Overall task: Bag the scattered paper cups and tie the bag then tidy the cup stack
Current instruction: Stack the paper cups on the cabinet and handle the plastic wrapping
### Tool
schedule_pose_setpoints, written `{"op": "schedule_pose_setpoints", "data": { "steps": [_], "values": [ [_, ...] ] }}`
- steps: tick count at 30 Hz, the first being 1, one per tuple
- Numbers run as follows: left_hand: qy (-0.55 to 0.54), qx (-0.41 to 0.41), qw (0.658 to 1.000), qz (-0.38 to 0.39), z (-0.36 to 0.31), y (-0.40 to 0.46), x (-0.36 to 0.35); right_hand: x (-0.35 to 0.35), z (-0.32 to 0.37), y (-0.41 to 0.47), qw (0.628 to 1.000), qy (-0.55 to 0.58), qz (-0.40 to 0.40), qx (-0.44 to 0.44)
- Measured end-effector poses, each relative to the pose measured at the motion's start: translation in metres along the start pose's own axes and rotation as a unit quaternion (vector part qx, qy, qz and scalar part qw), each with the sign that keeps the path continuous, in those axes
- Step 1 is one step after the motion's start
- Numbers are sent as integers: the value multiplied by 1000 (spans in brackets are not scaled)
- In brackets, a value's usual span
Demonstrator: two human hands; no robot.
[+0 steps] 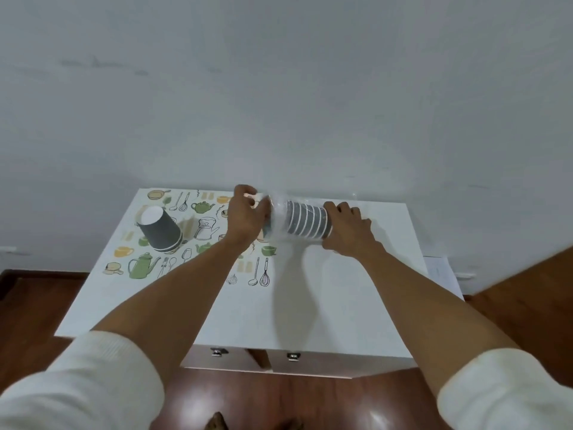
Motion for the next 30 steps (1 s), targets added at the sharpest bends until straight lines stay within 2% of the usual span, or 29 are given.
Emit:
{"op": "schedule_pose_setpoints", "data": {
  "steps": [3, 5, 7, 12, 19, 22, 23, 26, 27, 30],
  "values": [
    [-71, 28, 997, 19, -6, 4, 11, 13, 16, -1, 998, 43, -33, 20],
    [-97, 27, 992, 81, -13, 9, 26, 24, 30, -1, 996, 47, -62, 33],
    [-115, 32, 983, 141, -16, 17, 45, 35, 43, 2, 994, 50, -87, 43],
    [-115, 42, 974, 191, -19, 30, 85, 50, 63, 16, 992, 24, -108, 57],
    [-91, 86, 973, 193, -7, 34, 104, 60, 83, 18, 996, -33, -67, -45],
    [-85, 92, 973, 193, -3, 34, 108, 60, 83, 15, 982, -136, -44, -124],
    [-83, 92, 973, 194, 0, 36, 109, 61, 87, 16, 983, -153, -36, -100],
    [-81, 94, 970, 210, 3, 36, 109, 65, 119, 19, 982, -141, -37, 120],
    [-82, 90, 969, 214, 3, 36, 108, 65, 128, 21, 979, -131, -33, 152],
    [-73, 77, 970, 217, -8, 27, 109, 60, 139, 25, 988, -81, -27, 130]
  ]
}}
Point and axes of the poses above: each hand's wrist, its own y-axis towards the middle knuckle, its own x-axis out of the back of the hand, z = x × y, the point moved 2 cm from there along y, towards the middle knuckle, and after that the axes turned 12 degrees about z, right-handed, at the moved point
